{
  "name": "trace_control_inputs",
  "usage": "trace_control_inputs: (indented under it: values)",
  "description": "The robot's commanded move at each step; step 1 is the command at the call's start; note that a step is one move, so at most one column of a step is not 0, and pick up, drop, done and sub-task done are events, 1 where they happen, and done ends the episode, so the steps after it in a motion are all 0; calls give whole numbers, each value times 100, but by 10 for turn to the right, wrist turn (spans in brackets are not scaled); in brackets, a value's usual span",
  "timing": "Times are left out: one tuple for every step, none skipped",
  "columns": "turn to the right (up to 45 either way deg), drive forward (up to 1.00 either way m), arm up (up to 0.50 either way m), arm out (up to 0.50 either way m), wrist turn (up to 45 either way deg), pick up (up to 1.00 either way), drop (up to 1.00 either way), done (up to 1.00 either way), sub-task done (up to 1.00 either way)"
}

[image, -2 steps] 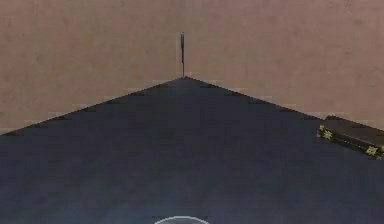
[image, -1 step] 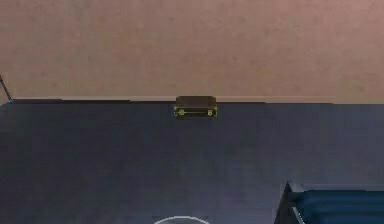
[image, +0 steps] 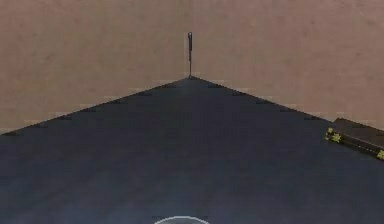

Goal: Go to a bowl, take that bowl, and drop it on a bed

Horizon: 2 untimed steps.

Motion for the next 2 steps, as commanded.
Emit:
trace_control_inputs:
  values:
    - [-450, 0, 0, 0, 0, 0, 0, 0, 0]
    - [-450, 0, 0, 0, 0, 0, 0, 0, 0]
